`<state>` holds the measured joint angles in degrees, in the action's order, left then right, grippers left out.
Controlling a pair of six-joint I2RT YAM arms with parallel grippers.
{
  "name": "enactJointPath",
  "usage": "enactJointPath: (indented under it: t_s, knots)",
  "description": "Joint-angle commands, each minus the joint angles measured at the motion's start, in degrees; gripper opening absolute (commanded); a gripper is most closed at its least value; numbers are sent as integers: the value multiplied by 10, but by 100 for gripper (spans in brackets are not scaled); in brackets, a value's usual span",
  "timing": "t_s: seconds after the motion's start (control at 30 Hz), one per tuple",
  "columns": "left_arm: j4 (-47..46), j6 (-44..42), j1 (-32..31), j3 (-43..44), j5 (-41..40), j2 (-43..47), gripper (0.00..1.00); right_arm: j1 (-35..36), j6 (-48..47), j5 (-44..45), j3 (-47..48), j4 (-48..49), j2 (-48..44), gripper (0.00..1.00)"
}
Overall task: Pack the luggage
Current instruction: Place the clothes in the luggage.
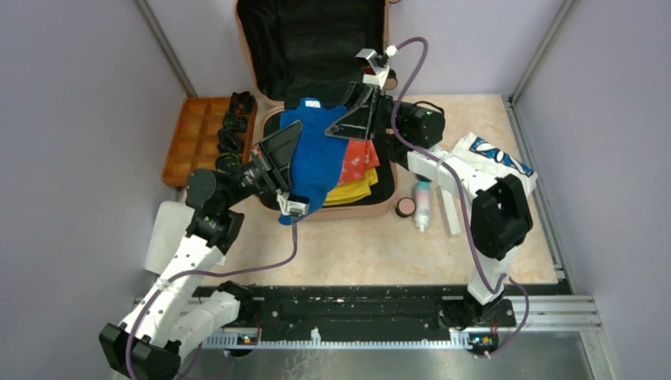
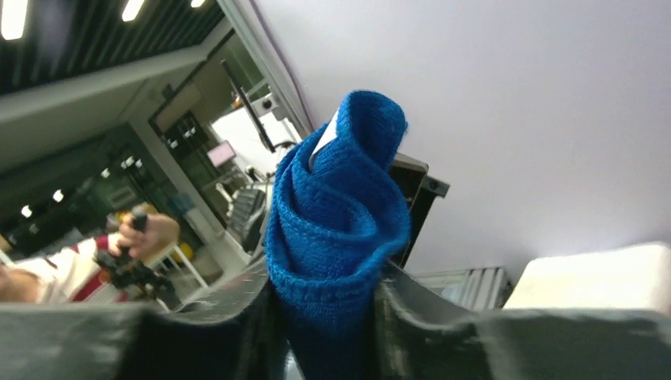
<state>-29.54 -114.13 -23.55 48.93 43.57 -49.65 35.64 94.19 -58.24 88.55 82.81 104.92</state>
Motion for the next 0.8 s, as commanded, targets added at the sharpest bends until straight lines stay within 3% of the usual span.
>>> enactJointPath:
  t_s: [0.0, 0.03, 0.07, 0.13, 0.17, 0.2, 0.43, 0.57, 0.63, 0.7, 0.77]
  knots:
    - [0, -9, 2, 9, -25, 3, 0, -15, -120, 19, -22, -135, -76, 16]
    - [16, -12, 2, 8, -35, 5, 3, -17, -174, 24, -24, -202, -92, 4]
    - [40, -14, 2, 8, -48, 6, 15, -18, -241, 32, -20, -291, -112, 0]
    - [81, -10, 2, 12, -79, 7, 55, -16, -383, 65, -6, -492, -151, 0]
    - [96, -2, 2, 11, -93, 8, 83, -16, -445, 79, 1, -546, -162, 0]
    - [109, 12, 2, 6, -106, 12, 96, -15, -473, 89, 6, -578, -170, 0]
    - [266, 153, 2, -6, -175, 62, 99, -17, -584, 104, 50, -725, -170, 0]
    - [410, 257, 2, 31, -200, 87, 99, -17, -643, 97, 77, -792, -158, 0]
    - [480, 367, 2, 82, -223, 66, 99, -16, -677, 100, 91, -825, -153, 0]
    - [596, 532, 2, 182, -241, 6, 98, -15, -706, 102, 102, -868, -146, 0]
    - [727, 675, 2, 309, -208, -72, 99, -8, -732, 96, 114, -895, -140, 0]
